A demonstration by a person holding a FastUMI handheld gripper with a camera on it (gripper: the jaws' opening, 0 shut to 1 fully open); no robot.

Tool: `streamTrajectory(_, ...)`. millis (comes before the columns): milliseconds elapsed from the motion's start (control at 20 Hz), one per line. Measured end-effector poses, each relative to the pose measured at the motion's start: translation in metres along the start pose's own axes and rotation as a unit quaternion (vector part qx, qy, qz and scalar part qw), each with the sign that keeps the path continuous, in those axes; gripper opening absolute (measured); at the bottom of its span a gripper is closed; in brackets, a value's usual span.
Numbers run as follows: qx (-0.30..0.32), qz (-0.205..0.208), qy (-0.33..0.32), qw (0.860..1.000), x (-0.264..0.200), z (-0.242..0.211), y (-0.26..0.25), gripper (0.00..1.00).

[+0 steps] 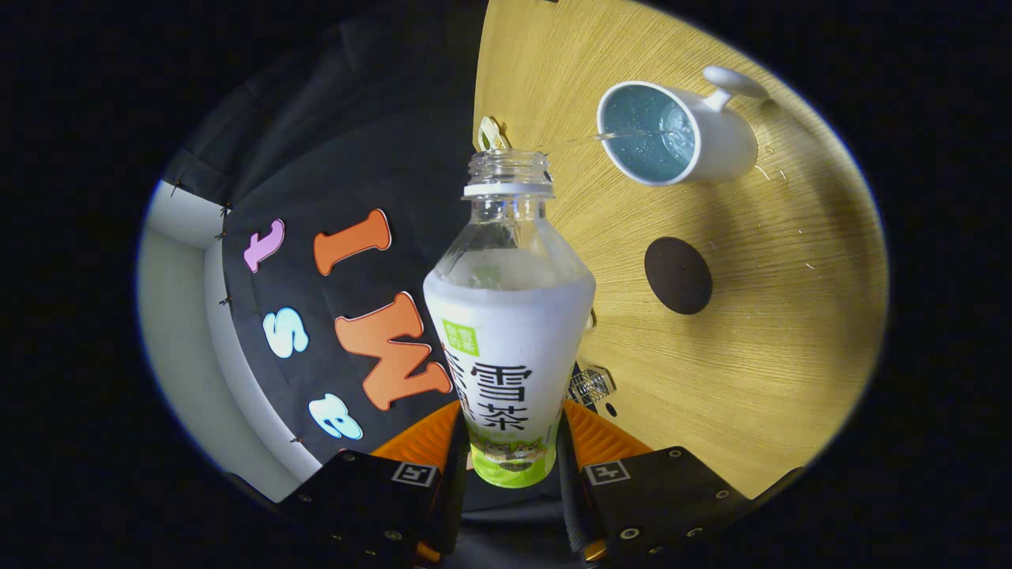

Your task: Take the bottle from table, then pour the juice into the cup, finally place the bottle on the coaster

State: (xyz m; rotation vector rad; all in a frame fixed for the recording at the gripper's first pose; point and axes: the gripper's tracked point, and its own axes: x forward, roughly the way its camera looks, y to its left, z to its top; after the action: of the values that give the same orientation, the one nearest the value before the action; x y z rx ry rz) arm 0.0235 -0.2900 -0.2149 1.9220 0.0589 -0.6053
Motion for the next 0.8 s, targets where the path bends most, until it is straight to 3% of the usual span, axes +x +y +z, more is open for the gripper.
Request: streamTrajectory(800, 0.069, 0.023, -0.003, 0.997, 0.002, 0.000, 0.023, 0.53)
